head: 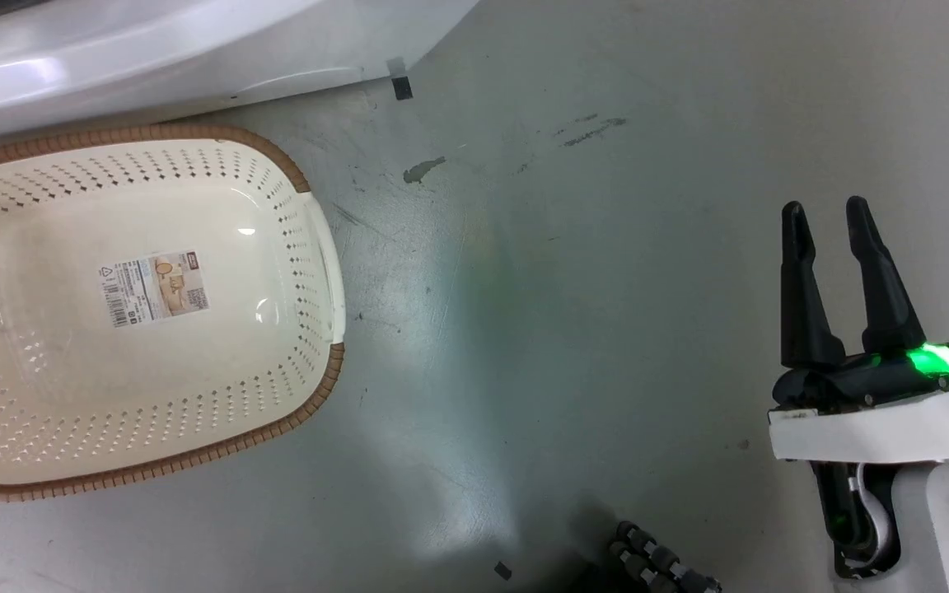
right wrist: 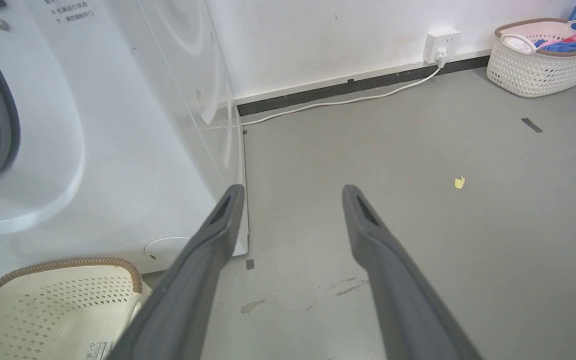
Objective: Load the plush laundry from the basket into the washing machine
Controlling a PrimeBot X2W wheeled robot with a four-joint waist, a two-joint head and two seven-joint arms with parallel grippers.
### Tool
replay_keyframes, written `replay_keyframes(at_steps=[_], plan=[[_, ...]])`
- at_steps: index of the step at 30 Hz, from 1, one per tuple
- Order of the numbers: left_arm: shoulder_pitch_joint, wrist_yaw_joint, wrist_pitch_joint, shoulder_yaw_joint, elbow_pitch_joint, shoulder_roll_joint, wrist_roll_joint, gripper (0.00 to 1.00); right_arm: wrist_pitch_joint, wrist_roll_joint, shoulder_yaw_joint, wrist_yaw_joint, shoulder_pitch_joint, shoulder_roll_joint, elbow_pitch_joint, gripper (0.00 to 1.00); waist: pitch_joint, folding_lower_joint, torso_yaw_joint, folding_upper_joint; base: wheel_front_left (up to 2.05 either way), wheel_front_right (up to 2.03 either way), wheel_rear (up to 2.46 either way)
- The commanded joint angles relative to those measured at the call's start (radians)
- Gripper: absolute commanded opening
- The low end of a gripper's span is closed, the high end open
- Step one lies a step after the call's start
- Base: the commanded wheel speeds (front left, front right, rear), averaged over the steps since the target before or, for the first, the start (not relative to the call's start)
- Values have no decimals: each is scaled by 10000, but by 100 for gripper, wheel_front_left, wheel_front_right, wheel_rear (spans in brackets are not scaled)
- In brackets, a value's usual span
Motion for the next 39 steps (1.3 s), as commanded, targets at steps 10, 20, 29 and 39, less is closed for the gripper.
replay_keyframes(at_steps=[10, 20, 29, 39], plan=[[812, -218, -2009, -291, 1190, -489, -153, 100, -42, -653, -527, -7, -145, 11, -118, 100, -1227, -2, 741, -1, 0, 0, 0], [3834, -500, -4053, -219, 1093, -1849, -1037, 100, -42, -1874, -1093, -7, 651, 11, -166, 100, -3970, -2, 2299, -1, 0, 0, 0], [10463, 68, -4116, 651, -4020, -3321, -1238, 100, -42, -2550, -1032, -7, 2244, 11, 38, 100, -6547, -2, 3953, -1, 0, 0, 0], [13892, 504, -4117, 1451, -6354, -4036, -992, 100, -42, -2427, -912, -7, 3033, 11, 159, 100, -7408, -2, 4433, -1, 0, 0, 0]])
